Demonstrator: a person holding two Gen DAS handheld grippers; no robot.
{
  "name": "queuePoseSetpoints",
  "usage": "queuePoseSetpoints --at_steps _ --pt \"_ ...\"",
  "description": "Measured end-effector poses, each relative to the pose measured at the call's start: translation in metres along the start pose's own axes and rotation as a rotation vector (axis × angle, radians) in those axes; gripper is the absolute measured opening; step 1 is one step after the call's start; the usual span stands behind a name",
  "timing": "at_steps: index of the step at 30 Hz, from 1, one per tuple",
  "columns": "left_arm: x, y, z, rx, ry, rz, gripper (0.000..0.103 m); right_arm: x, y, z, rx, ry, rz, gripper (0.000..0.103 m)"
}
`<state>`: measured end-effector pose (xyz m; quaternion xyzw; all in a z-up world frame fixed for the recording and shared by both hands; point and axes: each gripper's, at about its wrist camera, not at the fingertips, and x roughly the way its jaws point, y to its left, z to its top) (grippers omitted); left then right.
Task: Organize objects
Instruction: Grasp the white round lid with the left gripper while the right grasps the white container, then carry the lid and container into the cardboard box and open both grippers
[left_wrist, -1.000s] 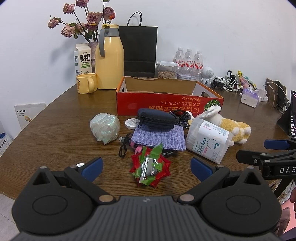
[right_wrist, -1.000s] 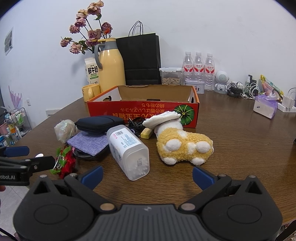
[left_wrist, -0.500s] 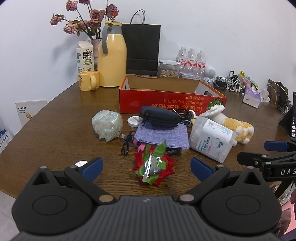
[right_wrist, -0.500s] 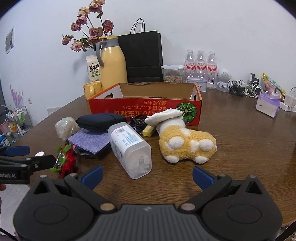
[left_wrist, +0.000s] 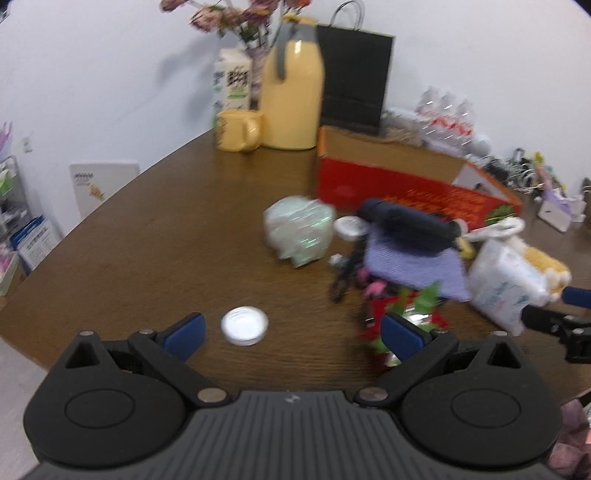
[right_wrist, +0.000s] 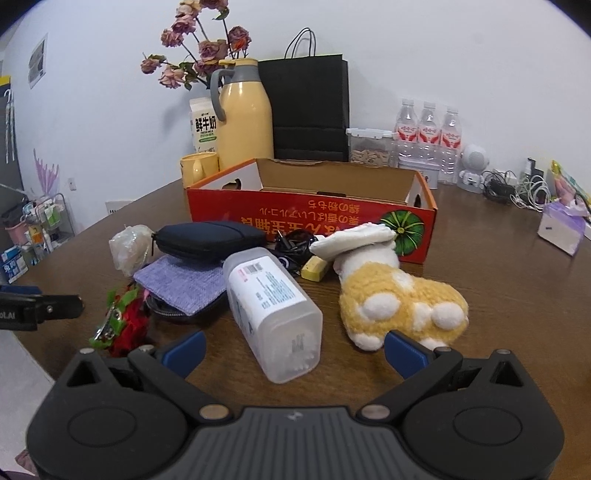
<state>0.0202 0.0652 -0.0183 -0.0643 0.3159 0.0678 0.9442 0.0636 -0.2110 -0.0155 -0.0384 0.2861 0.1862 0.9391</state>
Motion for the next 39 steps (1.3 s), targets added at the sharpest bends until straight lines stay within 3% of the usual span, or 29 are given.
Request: queuePoseSetpoints --at_steps 9,13,16,18,20,24,32,39 --pt "0.022 0.022 -0.002 -0.031 0.054 0.062 0.075 0.027 0.006 0.007 -0.081 0.009 0.012 0.103" --pt "0.025 0.023 -0.001 -0.015 0.042 0.081 0.064 0.035 0.010 0.008 -0.138 0.007 0.033 0.102" --pt "0.025 0.022 -0.001 -0.001 0.038 0.087 0.045 0.042 0.014 0.012 -0.167 0.017 0.045 0.094" --pt "0.025 0.022 0.000 0.005 0.036 0.092 0.030 0.045 0.015 0.014 -0.177 0.020 0.054 0.082" --pt "0.024 0.022 0.001 0.007 0.035 0.081 0.030 0.047 0.016 0.017 -0.185 0.024 0.064 0.072" --pt "0.026 0.019 0.001 0.019 0.032 0.068 0.029 0.047 0.016 0.020 -0.197 0.035 0.085 0.041" --pt "0.019 0.013 0.007 0.030 0.001 0.029 0.029 0.034 0.011 0.018 -0.170 -0.004 0.106 0.040" --pt "0.007 -0.001 0.039 0.049 -0.088 -0.029 0.029 0.017 0.008 0.035 -0.161 -0.096 0.128 0.040"
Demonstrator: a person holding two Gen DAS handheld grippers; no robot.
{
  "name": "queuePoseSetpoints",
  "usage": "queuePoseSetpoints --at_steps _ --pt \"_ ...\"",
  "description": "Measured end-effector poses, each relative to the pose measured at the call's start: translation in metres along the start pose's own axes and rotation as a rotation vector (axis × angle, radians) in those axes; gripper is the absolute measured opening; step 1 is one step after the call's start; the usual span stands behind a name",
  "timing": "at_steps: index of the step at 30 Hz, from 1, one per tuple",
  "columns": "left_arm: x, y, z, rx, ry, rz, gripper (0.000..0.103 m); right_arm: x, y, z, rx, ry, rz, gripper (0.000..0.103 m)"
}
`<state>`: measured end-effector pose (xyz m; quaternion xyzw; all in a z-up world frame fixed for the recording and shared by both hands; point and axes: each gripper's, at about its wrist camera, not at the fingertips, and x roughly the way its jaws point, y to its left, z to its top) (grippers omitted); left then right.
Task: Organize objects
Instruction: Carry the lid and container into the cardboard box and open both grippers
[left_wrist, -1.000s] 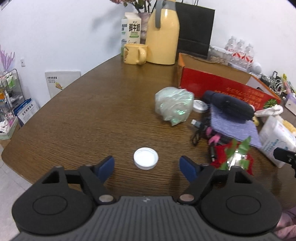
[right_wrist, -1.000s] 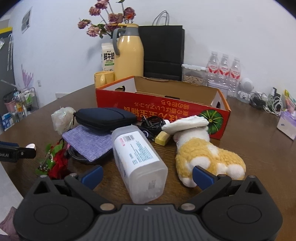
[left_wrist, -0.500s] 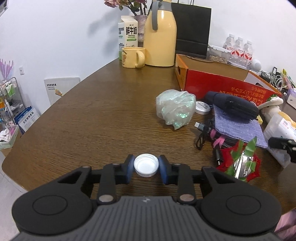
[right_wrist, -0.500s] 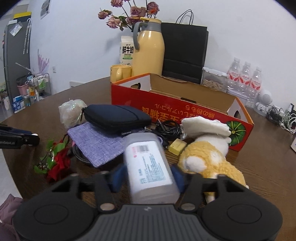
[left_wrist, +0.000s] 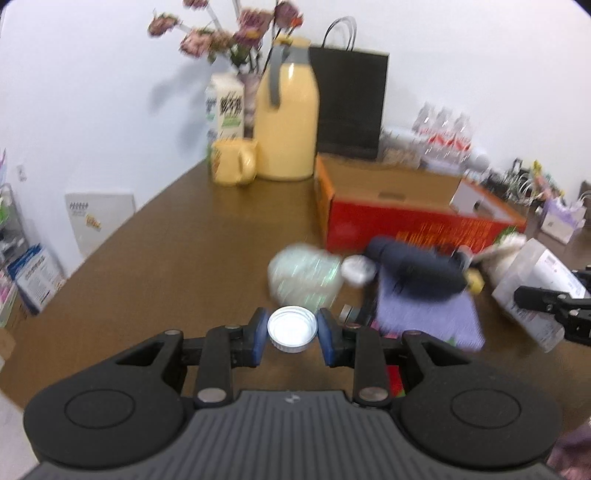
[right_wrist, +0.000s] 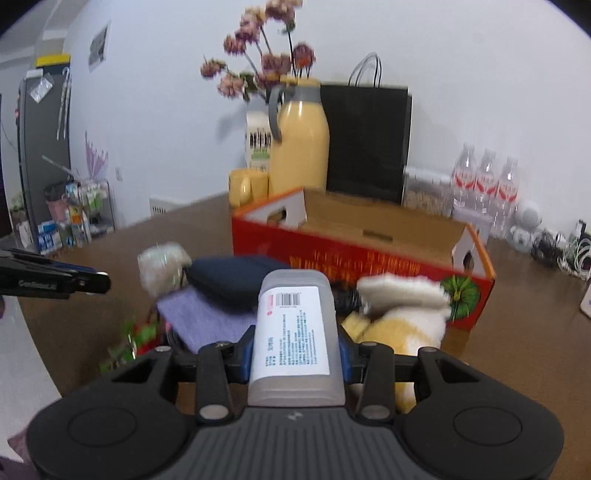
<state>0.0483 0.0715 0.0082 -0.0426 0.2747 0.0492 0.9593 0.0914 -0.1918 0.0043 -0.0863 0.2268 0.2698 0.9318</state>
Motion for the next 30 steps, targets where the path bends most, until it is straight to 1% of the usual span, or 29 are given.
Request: queuePoseSetpoints --at_steps 3,9,13,16,19,23,25,27,29,30 --pt "0.005 -0.008 0.024 -0.007 -0.032 -0.035 0.029 -0.002 -0.006 0.015 0.002 -0.051 -0.014 0.040" --pt "0.027 -0.034 0.077 0.003 -0.103 -0.082 0.029 0.011 -0.031 0.051 0.014 -0.145 -0.081 0.040" --pt "0.055 -0.053 0.110 -0.004 -0.118 -0.107 0.029 0.031 -0.058 0.075 0.041 -0.185 -0.131 0.040" --pt "0.082 -0.067 0.129 -0.015 -0.113 -0.117 0.029 0.052 -0.077 0.090 0.064 -0.192 -0.166 0.040" --pt "0.113 -0.080 0.145 -0.031 -0.096 -0.116 0.029 0.081 -0.097 0.099 0.092 -0.169 -0.193 0.040" --pt "0.151 -0.089 0.154 -0.061 -0.070 -0.110 0.029 0.122 -0.120 0.104 0.132 -0.102 -0.244 0.040" --pt "0.167 -0.093 0.157 -0.059 -0.067 -0.092 0.029 0.138 -0.131 0.099 0.159 -0.075 -0.257 0.040" --pt "0.180 -0.096 0.156 -0.054 -0.048 -0.090 0.029 0.151 -0.139 0.095 0.181 -0.044 -0.267 0.040" --pt "0.193 -0.098 0.153 -0.054 -0.021 -0.087 0.029 0.159 -0.145 0.091 0.190 -0.012 -0.262 0.040" --pt "0.200 -0.100 0.149 -0.037 0.011 -0.072 0.029 0.162 -0.146 0.089 0.197 0.002 -0.256 0.040"
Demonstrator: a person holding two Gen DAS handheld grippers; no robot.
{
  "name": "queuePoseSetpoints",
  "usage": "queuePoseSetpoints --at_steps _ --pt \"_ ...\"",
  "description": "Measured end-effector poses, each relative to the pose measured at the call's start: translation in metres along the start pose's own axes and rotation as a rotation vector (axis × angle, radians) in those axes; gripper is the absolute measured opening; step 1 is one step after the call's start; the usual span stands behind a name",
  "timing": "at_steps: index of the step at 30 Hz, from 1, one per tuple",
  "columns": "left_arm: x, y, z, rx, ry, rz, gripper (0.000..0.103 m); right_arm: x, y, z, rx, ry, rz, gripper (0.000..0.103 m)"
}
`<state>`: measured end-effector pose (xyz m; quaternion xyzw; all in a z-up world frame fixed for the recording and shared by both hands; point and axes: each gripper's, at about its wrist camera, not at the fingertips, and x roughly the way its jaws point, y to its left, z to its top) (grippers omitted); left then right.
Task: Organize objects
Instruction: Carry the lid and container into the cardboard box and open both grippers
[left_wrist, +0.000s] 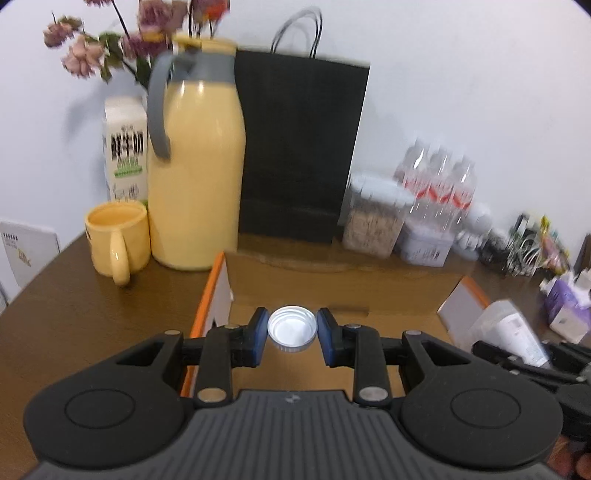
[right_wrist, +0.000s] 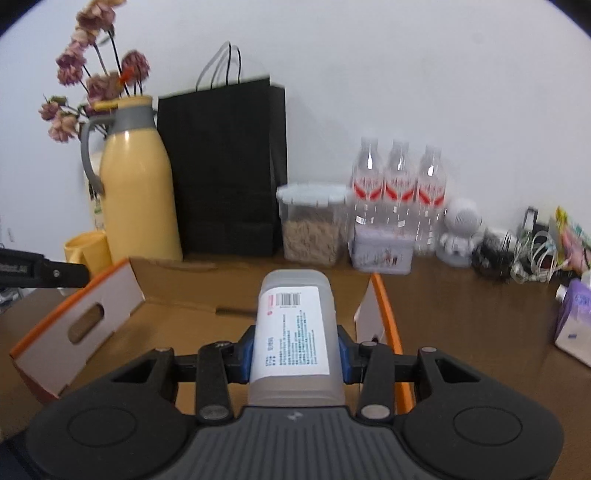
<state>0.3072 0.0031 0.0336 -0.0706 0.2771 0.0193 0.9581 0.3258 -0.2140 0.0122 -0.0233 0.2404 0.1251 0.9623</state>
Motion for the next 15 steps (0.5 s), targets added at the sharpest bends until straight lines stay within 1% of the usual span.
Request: queuePoseSetpoints --at_steps 1,3,7,13,15 --pt "0.007 0.000 -0.002 0.015 0.033 0.011 0.029 0.003 -0.001 -0.001 0.003 0.011 0.004 0.040" --pt "0.015 0.001 -0.008 0.013 0.076 0.013 0.029 0.006 0.000 -0.005 0.003 0.030 0.007 0.040" --pt "0.024 0.002 -0.014 0.018 0.128 0.025 0.029 0.013 0.002 -0.010 0.005 0.073 0.012 0.040" --pt "0.026 0.001 -0.019 0.028 0.145 0.031 0.029 0.017 0.002 -0.014 0.011 0.116 0.024 0.040" --pt "0.024 0.000 -0.020 0.031 0.137 0.031 0.034 0.017 0.002 -0.015 0.009 0.118 0.024 0.040"
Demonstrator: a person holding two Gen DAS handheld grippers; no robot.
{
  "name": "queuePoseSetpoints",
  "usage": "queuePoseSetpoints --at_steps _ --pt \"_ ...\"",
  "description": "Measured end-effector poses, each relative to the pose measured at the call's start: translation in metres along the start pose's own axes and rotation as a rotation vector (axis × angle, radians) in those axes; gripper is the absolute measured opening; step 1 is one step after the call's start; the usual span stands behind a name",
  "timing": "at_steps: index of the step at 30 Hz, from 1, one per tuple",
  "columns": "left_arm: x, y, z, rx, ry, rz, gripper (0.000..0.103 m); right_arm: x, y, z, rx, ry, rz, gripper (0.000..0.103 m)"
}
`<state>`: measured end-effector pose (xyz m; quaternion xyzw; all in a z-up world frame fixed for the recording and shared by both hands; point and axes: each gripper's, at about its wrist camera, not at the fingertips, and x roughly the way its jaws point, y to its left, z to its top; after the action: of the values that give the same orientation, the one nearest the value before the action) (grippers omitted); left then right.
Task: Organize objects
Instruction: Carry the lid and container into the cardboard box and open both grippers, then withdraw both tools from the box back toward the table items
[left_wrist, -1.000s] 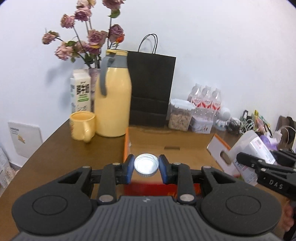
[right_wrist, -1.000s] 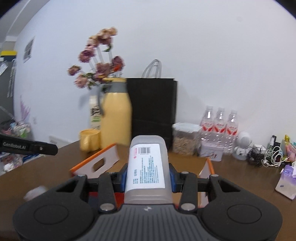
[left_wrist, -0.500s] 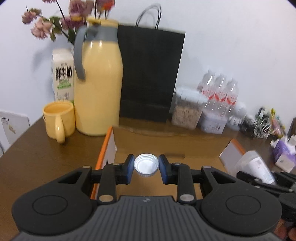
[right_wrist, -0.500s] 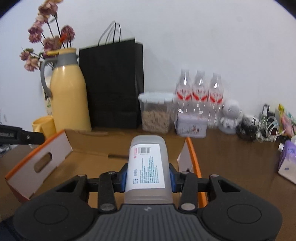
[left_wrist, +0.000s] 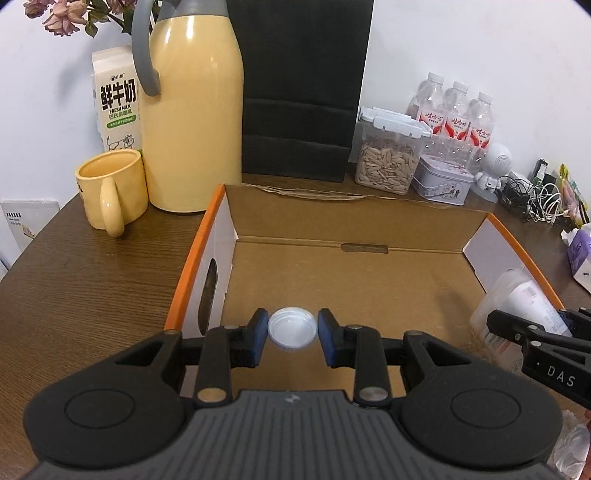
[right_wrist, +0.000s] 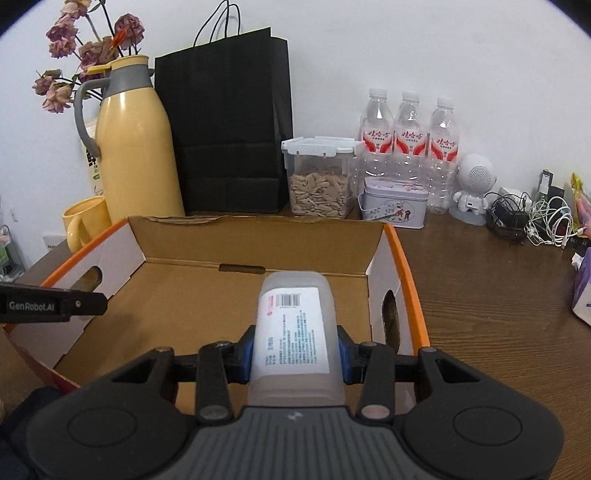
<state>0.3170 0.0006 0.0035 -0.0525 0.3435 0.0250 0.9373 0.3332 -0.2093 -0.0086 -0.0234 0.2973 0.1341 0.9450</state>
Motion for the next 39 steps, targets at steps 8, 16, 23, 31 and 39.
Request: queuePoseSetpoints --at_steps 8,16,23,31,39 --pt "-0.016 -0.004 0.003 0.010 -0.090 0.000 0.091 -0.009 0.001 0.000 0.003 -0.038 0.007 0.077" --pt "-0.037 -0.007 0.005 -0.001 -0.196 -0.003 0.103 -0.031 0.004 0.004 -0.012 -0.136 0.015 0.103" --pt "-0.054 -0.010 0.009 0.006 -0.248 -0.012 0.103 -0.046 0.006 0.006 -0.019 -0.182 0.010 0.103" --pt "-0.085 -0.014 0.011 0.022 -0.302 -0.015 0.103 -0.077 0.015 0.010 -0.055 -0.252 0.005 0.103" --pt "-0.129 -0.011 0.004 0.028 -0.342 -0.015 0.103 -0.121 0.022 0.002 -0.074 -0.296 0.007 0.103"
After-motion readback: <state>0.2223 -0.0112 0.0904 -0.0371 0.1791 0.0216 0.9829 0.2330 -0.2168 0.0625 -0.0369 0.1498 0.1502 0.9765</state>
